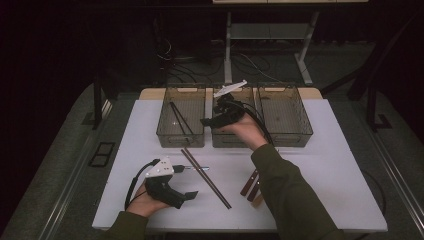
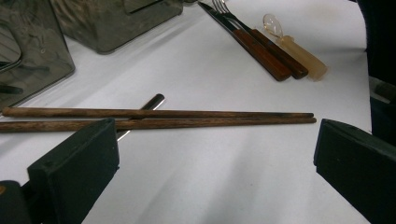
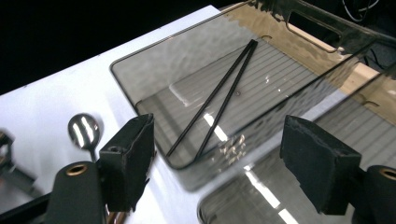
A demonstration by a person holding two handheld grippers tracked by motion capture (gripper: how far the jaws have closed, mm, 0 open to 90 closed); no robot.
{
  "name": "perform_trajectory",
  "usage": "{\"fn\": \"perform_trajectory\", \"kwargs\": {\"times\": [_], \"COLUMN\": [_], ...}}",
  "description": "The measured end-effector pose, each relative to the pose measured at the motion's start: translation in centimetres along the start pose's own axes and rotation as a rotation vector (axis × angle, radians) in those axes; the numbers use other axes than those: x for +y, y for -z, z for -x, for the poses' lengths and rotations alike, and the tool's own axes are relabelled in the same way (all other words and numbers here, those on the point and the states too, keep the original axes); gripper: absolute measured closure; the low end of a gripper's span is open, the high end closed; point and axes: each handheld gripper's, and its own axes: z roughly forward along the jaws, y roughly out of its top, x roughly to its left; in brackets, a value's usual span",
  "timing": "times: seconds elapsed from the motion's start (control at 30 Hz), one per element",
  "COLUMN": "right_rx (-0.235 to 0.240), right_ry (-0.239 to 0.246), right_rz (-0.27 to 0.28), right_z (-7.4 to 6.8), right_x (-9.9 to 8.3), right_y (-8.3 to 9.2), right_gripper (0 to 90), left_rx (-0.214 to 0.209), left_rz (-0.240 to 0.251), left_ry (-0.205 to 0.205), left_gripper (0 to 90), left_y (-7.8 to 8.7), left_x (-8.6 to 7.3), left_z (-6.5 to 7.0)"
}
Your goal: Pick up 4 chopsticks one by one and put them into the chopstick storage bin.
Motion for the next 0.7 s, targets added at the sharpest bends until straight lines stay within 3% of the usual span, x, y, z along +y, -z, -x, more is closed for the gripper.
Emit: {"fn": "perform_trajectory", "kwargs": {"times": [0.3, 0.7], "right_rx": [-0.011, -0.035], "right_ry": [0.03, -0.022], "right_rz": [0.061, 0.108], "right_z": [0.7, 1.5], "right_x": [-2.7, -7.8], "right_y": [3.9, 8.6], "right_gripper": [22.2, 13.2], "left_rx": [0.009, 0.013], "left_rz": [-0.01, -0.006], "left_ry": [0.007, 0.016], "left_gripper": [0.0, 0.0], "left_y": [0.1, -0.1], "left_x": [-0.1, -0.2], "left_z": [-0.1, -0.3]}}
